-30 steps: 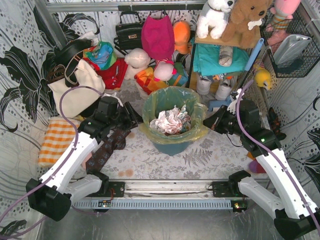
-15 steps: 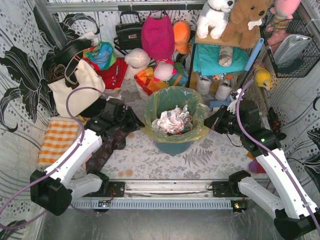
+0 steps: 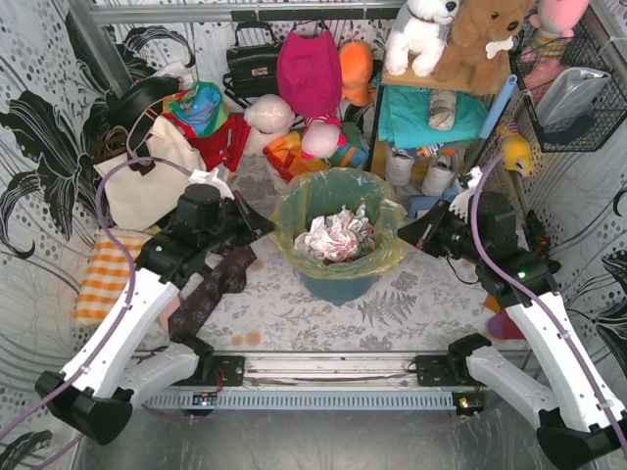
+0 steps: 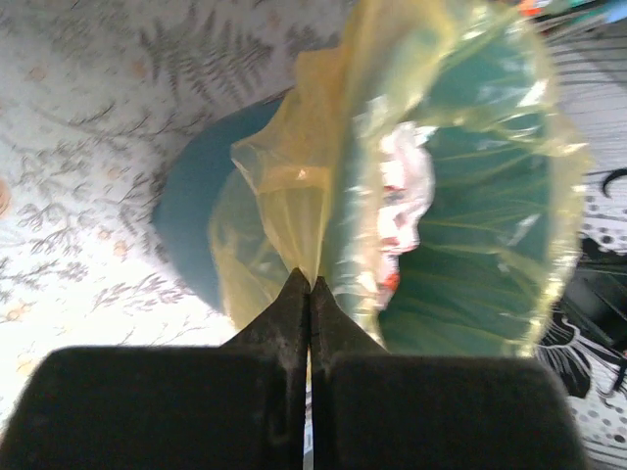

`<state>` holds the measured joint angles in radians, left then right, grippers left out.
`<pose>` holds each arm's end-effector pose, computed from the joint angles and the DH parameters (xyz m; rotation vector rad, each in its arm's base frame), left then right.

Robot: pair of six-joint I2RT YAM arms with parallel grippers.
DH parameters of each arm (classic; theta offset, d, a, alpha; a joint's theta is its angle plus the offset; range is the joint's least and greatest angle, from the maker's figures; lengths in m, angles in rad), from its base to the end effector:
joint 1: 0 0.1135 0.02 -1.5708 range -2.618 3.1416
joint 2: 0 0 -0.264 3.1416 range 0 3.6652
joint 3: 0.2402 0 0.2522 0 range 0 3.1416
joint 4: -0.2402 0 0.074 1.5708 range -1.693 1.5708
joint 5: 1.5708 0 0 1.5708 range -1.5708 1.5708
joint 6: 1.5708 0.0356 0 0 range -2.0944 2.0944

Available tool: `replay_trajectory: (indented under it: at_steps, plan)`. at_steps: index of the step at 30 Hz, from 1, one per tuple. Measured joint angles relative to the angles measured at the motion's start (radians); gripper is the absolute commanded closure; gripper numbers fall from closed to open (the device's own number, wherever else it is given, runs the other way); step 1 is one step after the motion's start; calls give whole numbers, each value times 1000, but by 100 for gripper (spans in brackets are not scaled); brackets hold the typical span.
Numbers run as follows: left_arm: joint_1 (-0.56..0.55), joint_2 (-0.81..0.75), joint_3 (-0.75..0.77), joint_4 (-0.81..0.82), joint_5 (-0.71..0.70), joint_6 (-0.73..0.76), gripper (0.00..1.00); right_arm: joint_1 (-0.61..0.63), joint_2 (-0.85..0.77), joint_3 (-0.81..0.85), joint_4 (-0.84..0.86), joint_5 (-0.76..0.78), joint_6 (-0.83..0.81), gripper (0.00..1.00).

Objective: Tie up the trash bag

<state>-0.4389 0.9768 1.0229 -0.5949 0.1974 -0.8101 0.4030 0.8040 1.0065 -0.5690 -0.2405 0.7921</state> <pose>0.1845 -0.0943 0.3467 -0.2930 2.2387 -0.9201 0.1495 0.0729 0.3727 0.2305 2.0551 1.0028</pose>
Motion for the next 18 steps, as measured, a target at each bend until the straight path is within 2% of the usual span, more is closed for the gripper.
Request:
replay_trajectory:
  at_steps: [9, 18]
  plan:
    - [0, -21, 178, -48, 50, 5, 100, 0, 21, 103, 50, -63, 12, 100]
    - [-4, -15, 246, -72, 87, 3, 100, 0, 80, 154, 124, -122, 39, 100]
